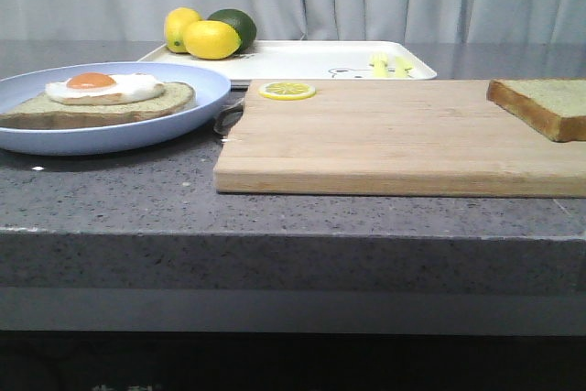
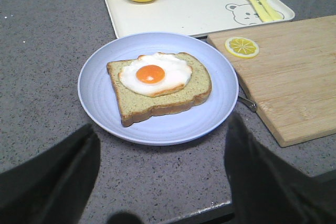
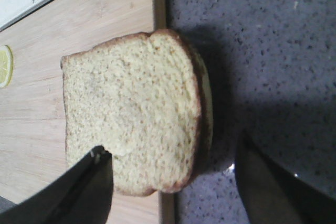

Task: Place bread and move sandwich to tray
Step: 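Grasp the plain bread slice with the right gripper, then lift the bread slice and carry it toward the blue plate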

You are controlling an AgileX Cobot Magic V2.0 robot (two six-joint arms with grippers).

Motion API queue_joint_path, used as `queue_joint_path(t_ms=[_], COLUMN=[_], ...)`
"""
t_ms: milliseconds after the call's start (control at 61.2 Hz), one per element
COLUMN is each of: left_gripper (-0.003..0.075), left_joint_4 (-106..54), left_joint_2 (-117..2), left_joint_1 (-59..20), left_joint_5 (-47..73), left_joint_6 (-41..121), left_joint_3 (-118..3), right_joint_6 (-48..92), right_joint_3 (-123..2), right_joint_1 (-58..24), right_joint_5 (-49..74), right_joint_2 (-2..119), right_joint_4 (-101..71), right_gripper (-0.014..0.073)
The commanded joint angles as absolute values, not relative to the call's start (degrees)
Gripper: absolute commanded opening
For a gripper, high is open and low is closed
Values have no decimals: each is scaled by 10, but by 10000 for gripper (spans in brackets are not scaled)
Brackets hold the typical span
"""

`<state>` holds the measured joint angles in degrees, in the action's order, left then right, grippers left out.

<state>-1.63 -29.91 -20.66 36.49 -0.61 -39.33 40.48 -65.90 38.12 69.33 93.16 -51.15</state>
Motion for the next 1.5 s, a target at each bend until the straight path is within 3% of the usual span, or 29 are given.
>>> queue_joint_path(t_ms=[0, 506, 784, 898, 1241, 1486], left_gripper=[495, 495, 495, 494, 494, 494], left_joint_4=[-16, -16, -16, -16, -16, -16], left_joint_2=[-306, -306, -306, -306, -306, -306], left_joint_1=[-210, -210, -210, -210, -210, -210], left_joint_5=[319, 318, 318, 318, 310, 309], left_joint_6=[-6, -6, -6, -6, -6, -6], left_joint_3=[-414, -414, -414, -414, -414, -414], right_joint_6=[439, 487, 490, 496, 495, 495], right_joint_3=[-677, -677, -677, -677, -677, -677], right_joint_1=[386, 357, 353, 353, 337, 247], right_joint_5=[713, 738, 747, 750, 764, 764], right_joint_2=[936, 1007, 1007, 1007, 948, 903], right_joint_4=[-572, -624, -624, -624, -698, -761], right_gripper=[508, 502, 209, 136, 130, 130])
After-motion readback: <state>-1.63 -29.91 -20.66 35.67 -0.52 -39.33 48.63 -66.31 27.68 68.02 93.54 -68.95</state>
